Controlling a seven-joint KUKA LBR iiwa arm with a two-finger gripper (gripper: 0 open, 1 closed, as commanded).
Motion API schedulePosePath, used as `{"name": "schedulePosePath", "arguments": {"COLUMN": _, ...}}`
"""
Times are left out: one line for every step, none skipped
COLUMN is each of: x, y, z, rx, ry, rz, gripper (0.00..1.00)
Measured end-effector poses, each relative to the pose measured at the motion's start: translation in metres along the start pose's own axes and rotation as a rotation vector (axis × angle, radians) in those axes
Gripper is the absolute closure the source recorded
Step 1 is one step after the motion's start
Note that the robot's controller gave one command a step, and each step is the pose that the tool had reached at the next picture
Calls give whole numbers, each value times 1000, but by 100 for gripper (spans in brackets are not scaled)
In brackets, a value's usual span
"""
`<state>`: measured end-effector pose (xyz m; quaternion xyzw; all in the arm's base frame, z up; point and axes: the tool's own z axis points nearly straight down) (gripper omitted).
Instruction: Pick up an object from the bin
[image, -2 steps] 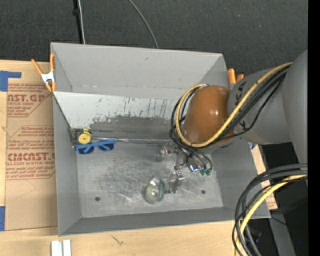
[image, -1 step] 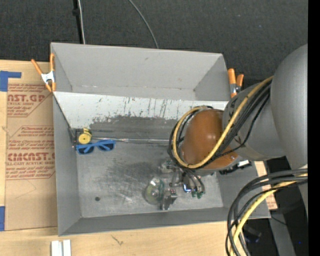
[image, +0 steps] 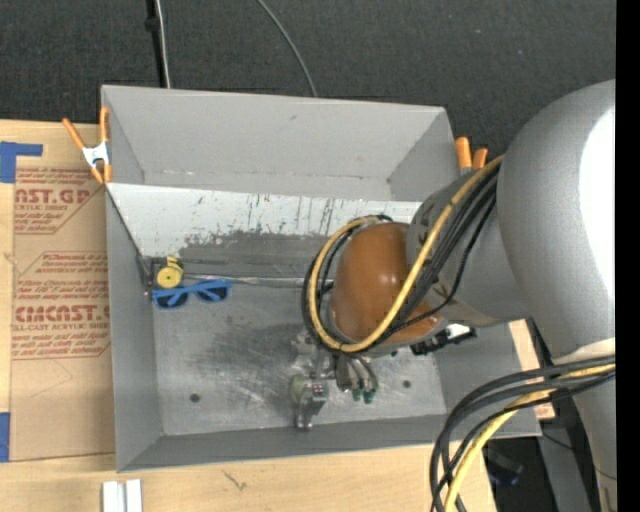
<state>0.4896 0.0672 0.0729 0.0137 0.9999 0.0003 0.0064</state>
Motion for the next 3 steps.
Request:
{"name": "schedulePosePath", "arguments": {"x": -1, "y": -1, "z": -1, "rx": -1, "ry": -2, "rz": 2, "gripper": 100}}
{"name": "schedulePosePath", "arguments": {"x": -3, "y": -43, "z": -123, "rx": 1, "ry": 5, "rz": -28, "gripper": 100}}
{"name": "schedulePosePath", "arguments": {"x": -1, "y": -52, "z": -232, "rx": -2, "ry": 7, "rz": -509, "gripper": 100}}
